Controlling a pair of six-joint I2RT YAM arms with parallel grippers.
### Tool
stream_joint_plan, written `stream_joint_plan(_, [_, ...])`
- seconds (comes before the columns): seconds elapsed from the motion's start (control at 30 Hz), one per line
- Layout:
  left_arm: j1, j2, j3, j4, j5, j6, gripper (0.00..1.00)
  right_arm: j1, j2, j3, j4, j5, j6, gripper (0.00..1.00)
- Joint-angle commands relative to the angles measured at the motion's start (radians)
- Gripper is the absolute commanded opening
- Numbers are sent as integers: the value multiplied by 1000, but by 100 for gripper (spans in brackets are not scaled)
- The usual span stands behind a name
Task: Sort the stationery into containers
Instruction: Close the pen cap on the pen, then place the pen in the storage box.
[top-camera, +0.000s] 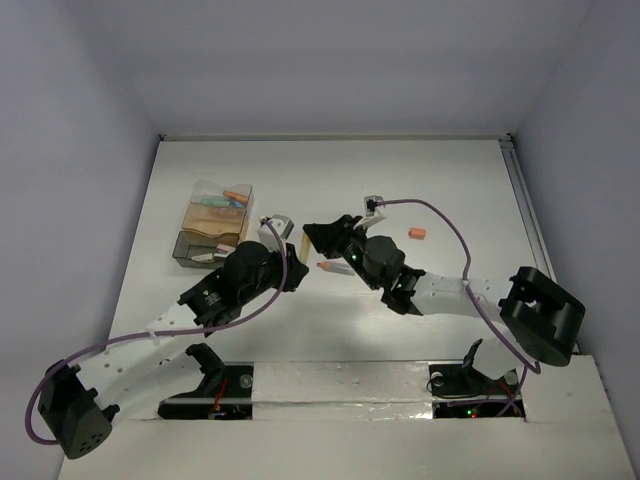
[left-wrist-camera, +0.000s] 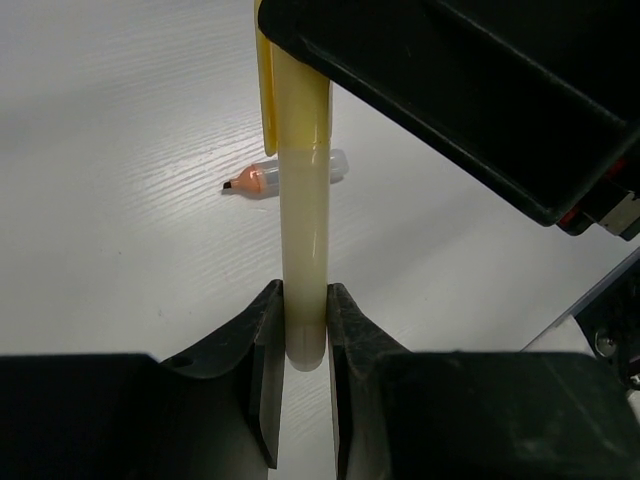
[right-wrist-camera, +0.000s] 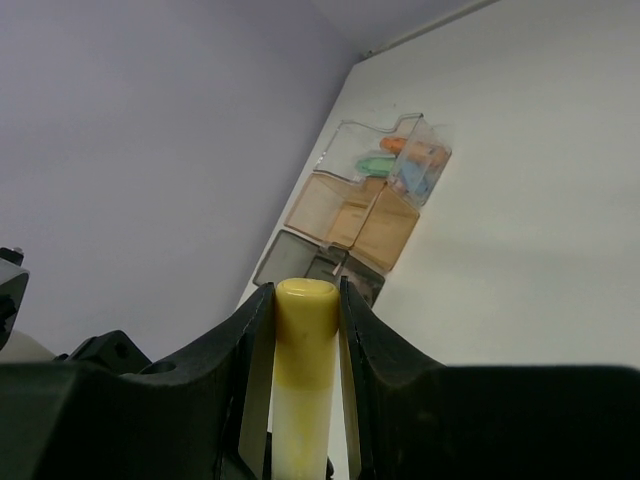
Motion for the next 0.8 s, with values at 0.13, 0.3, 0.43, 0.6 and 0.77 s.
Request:
stream_joint_plan(0.13, [58, -105, 148, 464, -111, -77, 17, 93, 31, 49, -373, -141, -59, 0])
stream_joint_plan(0.3, [58, -264, 113, 252, -142, -91, 68, -3, 116, 247, -376, -127, -140, 0])
stream_joint_plan(0.43, [58, -413, 130, 57, -248, -84, 99, -46, 198, 396, -355, -150, -197, 0])
stream_joint_plan(0.6, [58, -576, 205, -156, -362, -44, 99, -59, 345, 595, -370, -260, -277, 0])
stream_joint_plan(0.77, [58, -648, 211, -253, -449, 7, 99, -59, 533, 825, -366, -417, -343, 0])
